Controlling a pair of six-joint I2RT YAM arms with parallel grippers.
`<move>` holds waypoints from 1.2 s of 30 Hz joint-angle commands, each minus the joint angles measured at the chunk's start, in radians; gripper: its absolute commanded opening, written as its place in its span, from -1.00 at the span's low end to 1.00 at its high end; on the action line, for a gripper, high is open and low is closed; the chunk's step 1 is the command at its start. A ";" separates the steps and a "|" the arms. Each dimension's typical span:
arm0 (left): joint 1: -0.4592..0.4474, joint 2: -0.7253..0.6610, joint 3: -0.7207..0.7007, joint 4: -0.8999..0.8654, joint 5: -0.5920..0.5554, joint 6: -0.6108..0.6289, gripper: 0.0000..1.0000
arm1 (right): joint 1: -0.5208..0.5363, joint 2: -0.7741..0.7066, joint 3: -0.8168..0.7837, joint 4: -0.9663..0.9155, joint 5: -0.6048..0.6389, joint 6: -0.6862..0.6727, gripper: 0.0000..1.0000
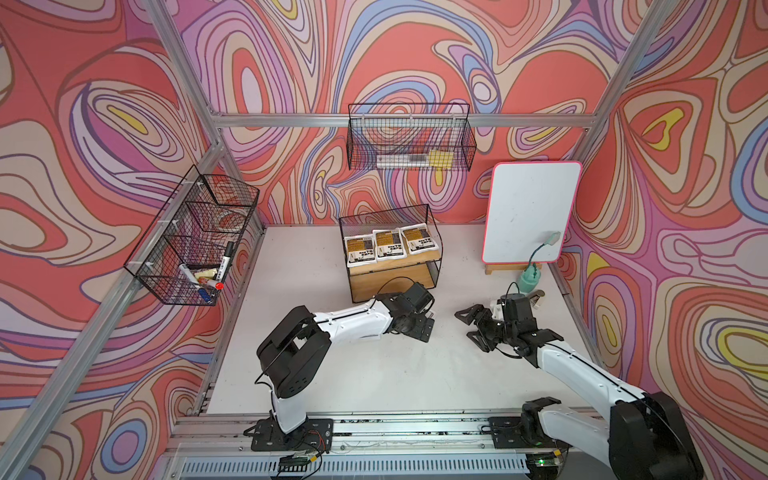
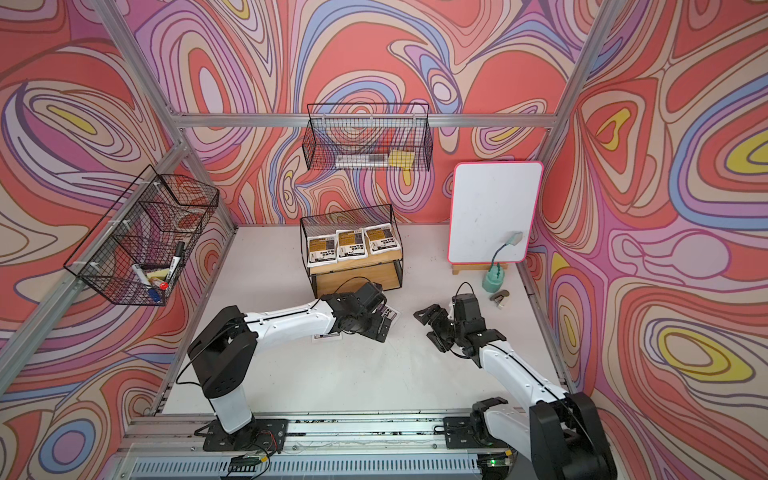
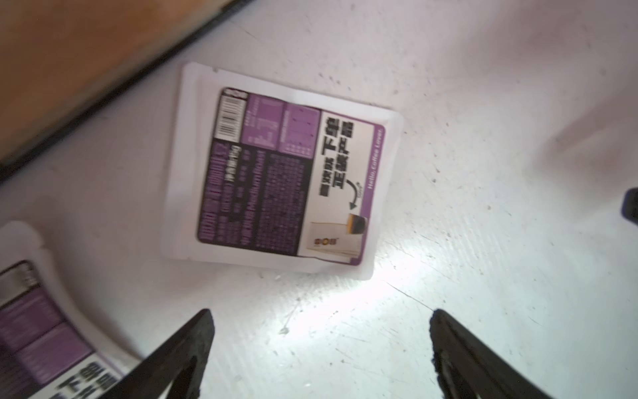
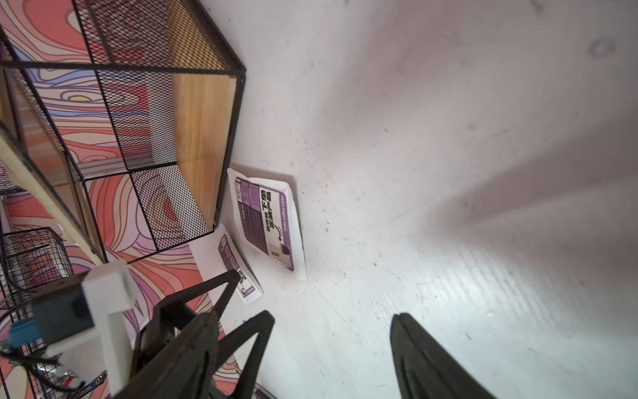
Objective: Place the bagged coffee beans on the shelf by color
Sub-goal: Adjust the bagged coffee beans at the center of the board, then pick up the bagged coffee beans at the center of the board.
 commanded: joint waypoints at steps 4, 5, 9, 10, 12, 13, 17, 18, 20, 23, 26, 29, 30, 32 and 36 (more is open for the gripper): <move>0.061 -0.015 -0.010 -0.057 -0.212 0.002 0.98 | 0.019 0.037 -0.045 0.164 -0.031 0.083 0.60; 0.067 -0.010 -0.009 -0.053 -0.223 0.003 0.98 | 0.034 0.046 -0.050 0.181 -0.023 0.093 0.60; 0.086 0.014 -0.008 -0.043 -0.248 -0.007 0.98 | 0.114 0.100 -0.051 0.253 0.017 0.132 0.60; 0.088 0.021 -0.007 -0.043 -0.254 -0.011 0.98 | 0.135 0.117 -0.049 0.276 0.027 0.142 0.60; 0.093 0.031 -0.009 -0.037 -0.263 -0.019 0.98 | 0.162 0.149 -0.043 0.314 0.039 0.157 0.60; 0.094 0.038 -0.007 -0.036 -0.264 -0.020 0.98 | 0.170 0.165 -0.042 0.330 0.045 0.162 0.60; 0.094 0.058 -0.007 -0.028 -0.279 -0.033 0.98 | 0.181 0.198 -0.033 0.370 0.067 0.170 0.60; 0.094 0.063 -0.006 -0.026 -0.285 -0.036 0.98 | 0.183 0.205 -0.030 0.377 0.070 0.170 0.60; 0.094 0.072 -0.002 -0.025 -0.299 -0.038 0.98 | 0.187 0.228 -0.025 0.397 0.076 0.169 0.59; 0.094 0.087 0.007 -0.020 -0.312 -0.038 0.98 | 0.199 0.270 -0.016 0.431 0.080 0.170 0.59; 0.094 0.108 0.022 -0.028 -0.315 -0.033 0.98 | 0.213 0.315 -0.010 0.466 0.085 0.176 0.58; 0.094 0.121 0.031 -0.031 -0.309 -0.027 0.98 | 0.222 0.349 -0.010 0.498 0.091 0.181 0.58; 0.094 0.127 0.031 -0.031 -0.307 -0.025 0.99 | 0.224 0.357 -0.013 0.506 0.094 0.183 0.58; 0.096 0.136 0.031 -0.032 -0.293 -0.017 0.99 | 0.228 0.373 -0.019 0.526 0.100 0.185 0.57; 0.095 0.146 0.024 -0.035 -0.284 -0.015 0.98 | 0.230 0.409 -0.026 0.563 0.101 0.187 0.57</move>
